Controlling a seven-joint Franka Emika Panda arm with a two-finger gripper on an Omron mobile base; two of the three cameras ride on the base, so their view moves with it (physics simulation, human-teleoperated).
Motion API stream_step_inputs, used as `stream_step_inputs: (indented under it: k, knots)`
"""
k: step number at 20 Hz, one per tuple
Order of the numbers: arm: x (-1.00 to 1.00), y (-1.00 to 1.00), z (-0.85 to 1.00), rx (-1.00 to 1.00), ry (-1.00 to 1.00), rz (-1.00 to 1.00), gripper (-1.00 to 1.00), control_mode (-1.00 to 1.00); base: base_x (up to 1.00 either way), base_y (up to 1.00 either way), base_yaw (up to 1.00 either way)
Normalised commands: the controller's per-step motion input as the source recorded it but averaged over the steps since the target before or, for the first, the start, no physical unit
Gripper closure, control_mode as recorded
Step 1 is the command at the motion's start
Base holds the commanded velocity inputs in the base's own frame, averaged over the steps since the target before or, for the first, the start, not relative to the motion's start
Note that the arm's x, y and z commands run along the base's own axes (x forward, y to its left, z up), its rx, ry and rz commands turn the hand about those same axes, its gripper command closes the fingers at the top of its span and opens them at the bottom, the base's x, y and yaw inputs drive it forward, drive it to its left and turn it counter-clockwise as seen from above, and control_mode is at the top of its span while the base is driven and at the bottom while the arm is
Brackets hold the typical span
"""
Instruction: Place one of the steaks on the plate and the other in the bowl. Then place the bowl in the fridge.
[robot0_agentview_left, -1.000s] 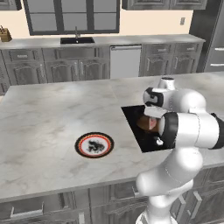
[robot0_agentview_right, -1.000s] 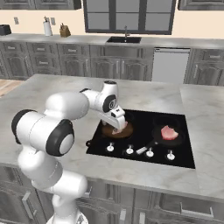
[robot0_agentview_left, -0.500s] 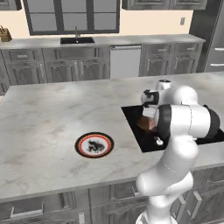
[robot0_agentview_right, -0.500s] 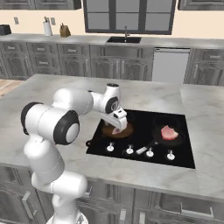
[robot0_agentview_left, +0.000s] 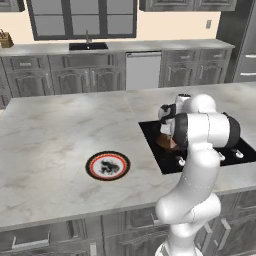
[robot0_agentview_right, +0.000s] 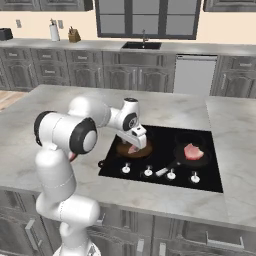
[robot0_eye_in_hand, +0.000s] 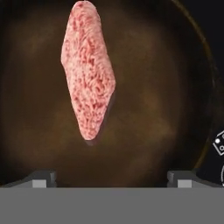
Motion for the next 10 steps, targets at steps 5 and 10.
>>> stream_step_inputs:
  k: [5, 10]
  knots:
    - [0.3, -0.04, -0.23, 0.0, 0.0, 0.0, -1.0, -1.0, 0.0, 0.0, 0.0]
    - [0.3, -0.04, -0.25, 0.0, 0.0, 0.0, -1.0, -1.0, 0.0, 0.0, 0.0]
